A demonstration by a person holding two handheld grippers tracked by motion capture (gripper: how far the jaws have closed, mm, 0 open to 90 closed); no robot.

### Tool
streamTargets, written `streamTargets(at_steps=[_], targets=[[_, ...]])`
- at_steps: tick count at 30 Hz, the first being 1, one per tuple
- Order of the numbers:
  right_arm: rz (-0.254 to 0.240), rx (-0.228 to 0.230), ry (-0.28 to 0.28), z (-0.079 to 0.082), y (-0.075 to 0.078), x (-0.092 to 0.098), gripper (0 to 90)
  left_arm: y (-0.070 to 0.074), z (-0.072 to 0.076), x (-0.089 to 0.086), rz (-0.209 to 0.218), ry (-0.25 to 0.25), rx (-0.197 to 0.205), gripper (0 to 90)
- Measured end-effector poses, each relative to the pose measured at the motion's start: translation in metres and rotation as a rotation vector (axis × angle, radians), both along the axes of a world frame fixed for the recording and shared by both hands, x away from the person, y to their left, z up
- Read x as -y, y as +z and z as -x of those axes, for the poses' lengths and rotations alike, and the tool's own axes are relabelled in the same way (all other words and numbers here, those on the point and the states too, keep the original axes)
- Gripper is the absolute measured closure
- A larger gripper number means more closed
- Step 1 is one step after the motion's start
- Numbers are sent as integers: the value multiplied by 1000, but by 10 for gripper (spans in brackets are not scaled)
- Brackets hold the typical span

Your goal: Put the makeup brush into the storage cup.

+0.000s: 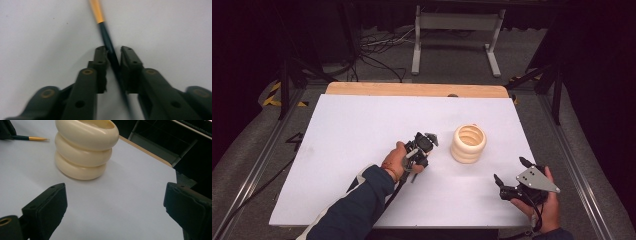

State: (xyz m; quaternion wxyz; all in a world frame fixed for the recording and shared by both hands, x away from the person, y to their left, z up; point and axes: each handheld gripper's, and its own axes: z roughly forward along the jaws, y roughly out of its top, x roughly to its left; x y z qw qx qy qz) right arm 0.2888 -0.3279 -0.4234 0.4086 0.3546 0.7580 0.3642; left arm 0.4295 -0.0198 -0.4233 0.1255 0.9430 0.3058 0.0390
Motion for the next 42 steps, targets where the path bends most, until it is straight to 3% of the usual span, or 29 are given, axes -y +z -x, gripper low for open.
streamTargets(at_steps=[1,5,8,11,17,30,32,37,38,39,42], targets=[[12,-2,2,0,0,-2,55,0,-1,1,-7,-15,-1,825],[31,-3,10,0,-1,-5,55,1,-1,1,-18,-55,6,829],[28,0,6,1,-1,-4,55,1,-1,-4,14,-63,10,829],[22,0,2,0,-1,-2,55,4,-1,-10,73,-60,14,829],[20,-1,1,0,-1,-2,55,21,4,-24,174,-74,71,830],[15,-4,-3,0,-2,-2,55,45,21,-56,456,-92,197,830],[15,-4,-3,0,-2,-2,55,47,22,-58,466,-89,217,830],[16,-4,-2,0,-2,-1,55,55,27,-66,551,-91,295,830],[16,-4,-2,0,-2,-1,55,55,27,-66,551,-91,295,830],[16,-3,-2,0,-2,-1,55,56,28,-68,580,-97,303,830],[14,-1,-3,0,-2,-1,55,59,29,-72,616,-104,327,830]])
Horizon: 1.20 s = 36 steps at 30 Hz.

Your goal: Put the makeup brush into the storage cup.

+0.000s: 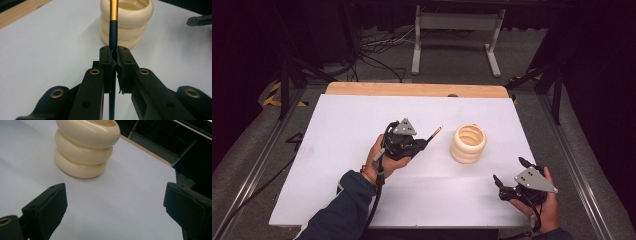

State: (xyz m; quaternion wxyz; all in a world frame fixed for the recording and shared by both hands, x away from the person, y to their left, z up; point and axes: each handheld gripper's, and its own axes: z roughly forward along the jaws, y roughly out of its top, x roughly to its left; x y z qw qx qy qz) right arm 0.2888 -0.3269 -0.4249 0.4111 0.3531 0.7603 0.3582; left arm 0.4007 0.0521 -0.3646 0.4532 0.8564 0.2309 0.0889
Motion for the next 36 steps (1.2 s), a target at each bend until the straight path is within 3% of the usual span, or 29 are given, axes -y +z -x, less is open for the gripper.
streamTargets(at_steps=[6,7,13,23,25,36], targets=[[-4,6,1,1,1,0,55,3,3,-3,54,-6,41,830],[-6,7,2,1,1,0,56,5,5,-4,80,-1,68,830],[-6,8,3,1,1,0,55,8,7,-7,154,11,117,830],[-7,11,5,1,1,0,55,7,6,-4,261,-13,148,830],[-8,12,6,1,1,0,56,7,5,-1,265,-15,167,830],[-20,17,13,1,2,0,55,6,-1,10,342,-39,189,830]])
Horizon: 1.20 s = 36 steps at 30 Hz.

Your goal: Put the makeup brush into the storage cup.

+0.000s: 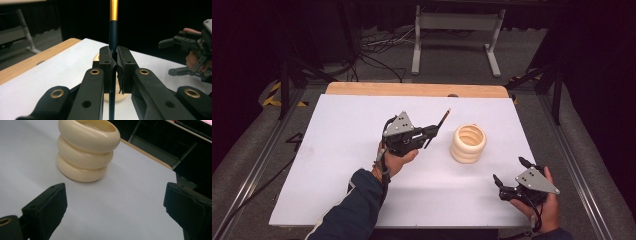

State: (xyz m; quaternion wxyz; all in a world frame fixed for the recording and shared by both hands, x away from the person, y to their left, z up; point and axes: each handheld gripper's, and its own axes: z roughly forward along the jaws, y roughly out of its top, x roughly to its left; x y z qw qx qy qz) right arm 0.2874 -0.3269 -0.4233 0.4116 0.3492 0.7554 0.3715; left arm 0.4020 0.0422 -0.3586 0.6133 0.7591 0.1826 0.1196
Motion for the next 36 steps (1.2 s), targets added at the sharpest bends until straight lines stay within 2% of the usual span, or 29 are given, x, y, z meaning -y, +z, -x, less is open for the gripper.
streamTargets(at_steps=[6,10,18,24,36], targets=[[-2,2,0,0,0,0,55,-1,-3,4,33,-2,18,830],[1,2,3,0,0,0,54,-2,-3,8,24,-3,28,830],[-2,-1,1,0,0,0,55,-1,-7,15,37,0,33,830],[-3,2,0,0,0,1,55,-2,-10,21,34,7,29,829],[-5,3,1,0,0,1,55,-3,-18,30,54,4,18,829]])
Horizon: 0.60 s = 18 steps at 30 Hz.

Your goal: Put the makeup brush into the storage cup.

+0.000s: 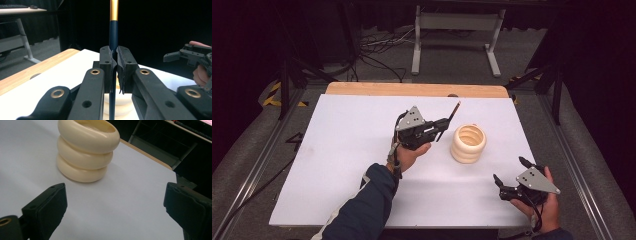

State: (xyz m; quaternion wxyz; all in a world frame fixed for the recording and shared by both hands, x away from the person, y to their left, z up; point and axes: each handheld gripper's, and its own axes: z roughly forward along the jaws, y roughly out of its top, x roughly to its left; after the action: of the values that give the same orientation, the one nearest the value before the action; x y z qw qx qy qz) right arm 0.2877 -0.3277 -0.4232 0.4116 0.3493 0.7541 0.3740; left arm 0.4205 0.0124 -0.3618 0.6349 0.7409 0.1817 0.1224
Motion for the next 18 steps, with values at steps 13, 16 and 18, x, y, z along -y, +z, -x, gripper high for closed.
streamTargets(at_steps=[13,16,18], targets=[[-3,1,4,0,0,0,53,4,-5,16,12,-18,-4,829],[-4,3,5,0,0,0,53,4,-6,20,14,-25,-10,829],[-5,4,5,0,1,0,53,5,-7,23,17,-29,-8,829]])
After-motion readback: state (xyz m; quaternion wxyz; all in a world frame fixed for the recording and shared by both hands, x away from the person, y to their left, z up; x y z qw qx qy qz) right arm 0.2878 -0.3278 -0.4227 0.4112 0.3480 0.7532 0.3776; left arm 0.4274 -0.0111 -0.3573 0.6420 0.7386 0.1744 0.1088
